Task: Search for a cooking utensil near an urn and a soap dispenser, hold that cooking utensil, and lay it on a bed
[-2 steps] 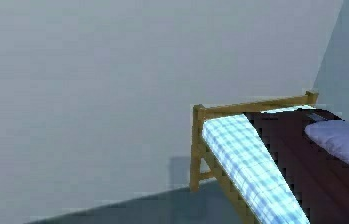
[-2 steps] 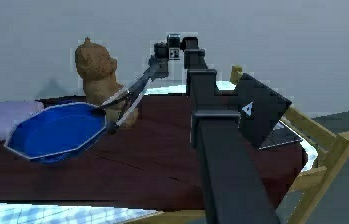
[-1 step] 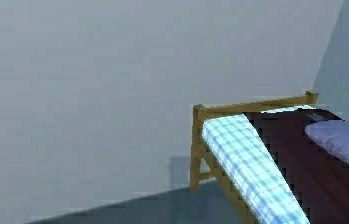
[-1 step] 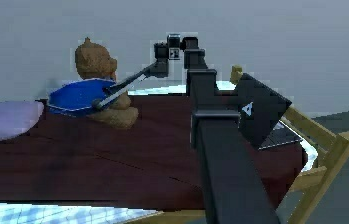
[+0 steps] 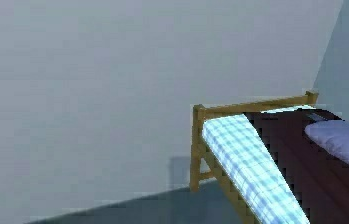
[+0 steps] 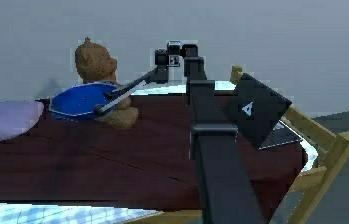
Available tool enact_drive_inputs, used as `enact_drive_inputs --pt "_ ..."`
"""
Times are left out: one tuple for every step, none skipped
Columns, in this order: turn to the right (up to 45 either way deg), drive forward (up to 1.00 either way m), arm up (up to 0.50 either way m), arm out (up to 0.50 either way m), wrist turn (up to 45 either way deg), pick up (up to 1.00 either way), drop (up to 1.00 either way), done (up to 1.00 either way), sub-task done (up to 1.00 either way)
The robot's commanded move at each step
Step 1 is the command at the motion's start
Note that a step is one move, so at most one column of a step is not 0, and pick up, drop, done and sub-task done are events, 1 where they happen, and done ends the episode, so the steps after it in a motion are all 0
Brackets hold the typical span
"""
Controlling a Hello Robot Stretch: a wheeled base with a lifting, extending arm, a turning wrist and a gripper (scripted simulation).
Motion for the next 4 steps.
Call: enact_drive_inputs --pt "0.0 0.0 -0.32 0.0 0.0 0.0 0.0 0.0 0.0" --pt "0.0 0.0 0.0 0.0 0.0 0.0 1.0 0.0 0.0" --pt "0.0 0.0 0.02 0.0 0.0 0.0 0.0 0.0 0.0" --pt "0.0 0.0 0.0 -0.08 0.0 0.0 0.0 0.0 0.0"
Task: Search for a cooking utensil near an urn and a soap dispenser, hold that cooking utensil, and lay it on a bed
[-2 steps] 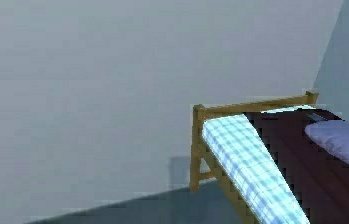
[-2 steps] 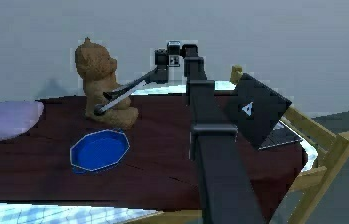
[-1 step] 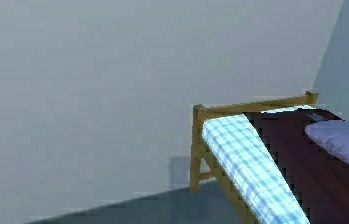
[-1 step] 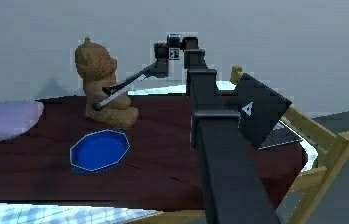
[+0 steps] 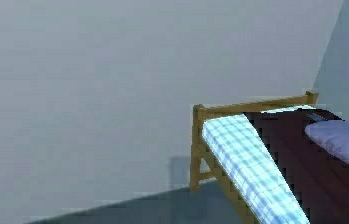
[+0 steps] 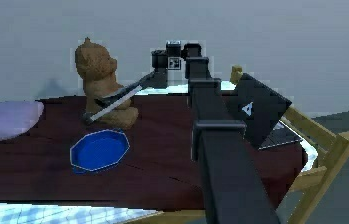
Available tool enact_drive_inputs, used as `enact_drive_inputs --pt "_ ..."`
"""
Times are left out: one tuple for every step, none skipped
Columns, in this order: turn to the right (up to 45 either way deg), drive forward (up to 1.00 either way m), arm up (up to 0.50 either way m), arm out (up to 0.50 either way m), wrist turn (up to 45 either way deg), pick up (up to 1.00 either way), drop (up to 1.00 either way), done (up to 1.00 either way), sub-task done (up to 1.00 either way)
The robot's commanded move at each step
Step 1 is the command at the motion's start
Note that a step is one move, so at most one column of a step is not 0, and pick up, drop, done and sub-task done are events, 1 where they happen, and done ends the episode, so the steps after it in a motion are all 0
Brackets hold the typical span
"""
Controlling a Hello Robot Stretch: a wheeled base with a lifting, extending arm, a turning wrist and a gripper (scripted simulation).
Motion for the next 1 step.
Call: enact_drive_inputs --pt "0.0 0.0 0.0 0.0 0.0 0.0 0.0 1.0 0.0"
